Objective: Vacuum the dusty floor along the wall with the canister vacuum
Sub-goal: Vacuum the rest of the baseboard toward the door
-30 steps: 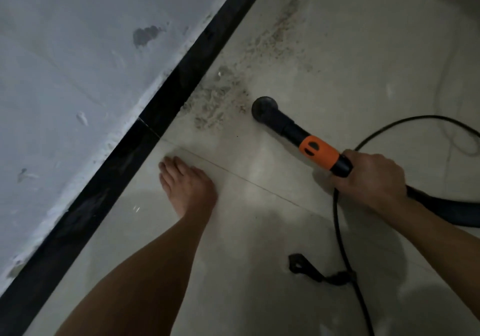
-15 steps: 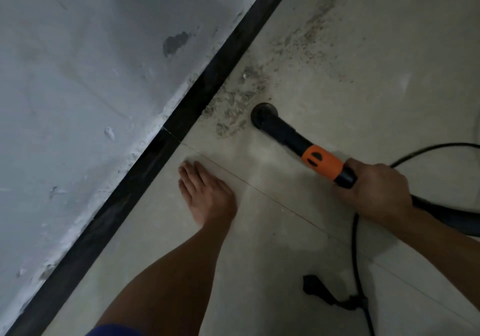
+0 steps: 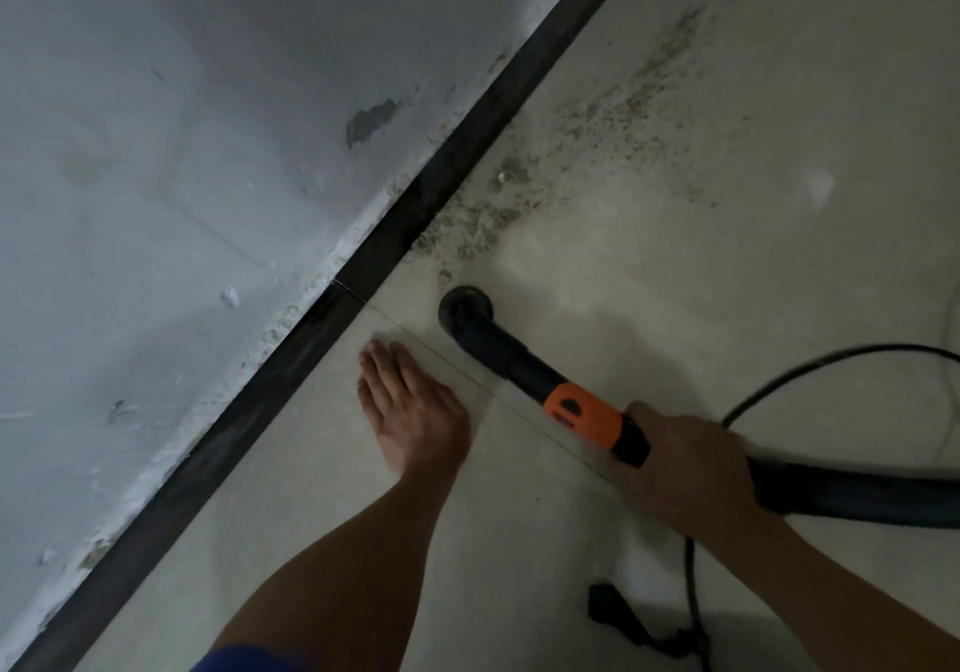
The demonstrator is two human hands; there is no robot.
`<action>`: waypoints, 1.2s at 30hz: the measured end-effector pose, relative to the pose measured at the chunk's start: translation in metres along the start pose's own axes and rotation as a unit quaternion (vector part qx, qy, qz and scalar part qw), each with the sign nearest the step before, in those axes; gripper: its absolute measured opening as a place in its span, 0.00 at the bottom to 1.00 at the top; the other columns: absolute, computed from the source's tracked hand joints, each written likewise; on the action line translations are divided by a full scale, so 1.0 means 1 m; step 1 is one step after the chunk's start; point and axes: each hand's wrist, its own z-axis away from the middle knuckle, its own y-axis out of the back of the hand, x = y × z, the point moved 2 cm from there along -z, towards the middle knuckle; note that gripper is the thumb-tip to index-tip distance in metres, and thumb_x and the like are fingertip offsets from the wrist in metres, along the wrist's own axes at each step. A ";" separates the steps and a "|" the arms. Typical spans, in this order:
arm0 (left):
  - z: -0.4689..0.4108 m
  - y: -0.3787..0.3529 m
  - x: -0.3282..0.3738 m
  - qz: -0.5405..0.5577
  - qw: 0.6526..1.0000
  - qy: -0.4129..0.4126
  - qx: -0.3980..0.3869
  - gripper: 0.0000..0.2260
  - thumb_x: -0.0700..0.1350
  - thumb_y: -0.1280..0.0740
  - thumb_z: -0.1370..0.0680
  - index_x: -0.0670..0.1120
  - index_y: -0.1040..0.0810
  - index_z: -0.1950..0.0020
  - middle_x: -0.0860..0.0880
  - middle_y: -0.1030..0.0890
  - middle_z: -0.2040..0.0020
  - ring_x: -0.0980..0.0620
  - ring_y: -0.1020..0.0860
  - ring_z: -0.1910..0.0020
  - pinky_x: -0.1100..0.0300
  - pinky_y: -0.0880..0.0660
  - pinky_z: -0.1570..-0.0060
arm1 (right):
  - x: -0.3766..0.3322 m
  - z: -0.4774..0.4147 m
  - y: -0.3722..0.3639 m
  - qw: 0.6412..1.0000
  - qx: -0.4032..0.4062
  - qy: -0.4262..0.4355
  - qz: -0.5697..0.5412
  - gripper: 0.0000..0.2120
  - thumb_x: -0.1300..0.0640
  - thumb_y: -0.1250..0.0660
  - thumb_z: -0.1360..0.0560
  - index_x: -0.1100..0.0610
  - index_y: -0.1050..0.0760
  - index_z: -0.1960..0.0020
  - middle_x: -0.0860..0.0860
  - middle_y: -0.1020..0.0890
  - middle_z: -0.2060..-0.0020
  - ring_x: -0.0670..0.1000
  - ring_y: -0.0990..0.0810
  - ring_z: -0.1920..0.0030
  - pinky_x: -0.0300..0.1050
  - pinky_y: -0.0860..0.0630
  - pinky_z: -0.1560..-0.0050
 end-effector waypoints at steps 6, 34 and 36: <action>0.000 0.002 0.001 -0.001 1.000 -0.003 -0.001 0.28 0.48 0.50 0.20 0.39 0.50 0.22 0.39 0.53 0.21 0.43 0.56 0.22 0.48 0.56 0.24 | 0.013 -0.040 0.021 0.991 0.069 -0.111 0.010 0.14 0.49 0.27 0.30 0.56 0.23 0.51 0.56 0.22 0.69 0.62 0.19 0.64 0.48 0.29 0.62; -0.001 -0.001 -0.003 0.046 0.999 -0.018 0.008 0.27 0.47 0.48 0.19 0.37 0.47 0.23 0.38 0.52 0.22 0.41 0.56 0.22 0.46 0.55 0.24 | -0.036 -0.071 0.010 0.998 0.030 -0.050 0.028 0.12 0.46 0.27 0.32 0.49 0.28 0.58 0.43 0.32 0.75 0.50 0.32 0.74 0.40 0.39 0.69; 0.000 -0.001 -0.003 0.041 0.999 -0.022 0.007 0.27 0.48 0.50 0.19 0.37 0.47 0.23 0.37 0.52 0.22 0.41 0.55 0.22 0.45 0.54 0.24 | -0.034 -0.080 0.018 0.995 0.049 -0.081 0.022 0.12 0.46 0.27 0.31 0.52 0.25 0.55 0.47 0.27 0.73 0.53 0.29 0.72 0.42 0.34 0.65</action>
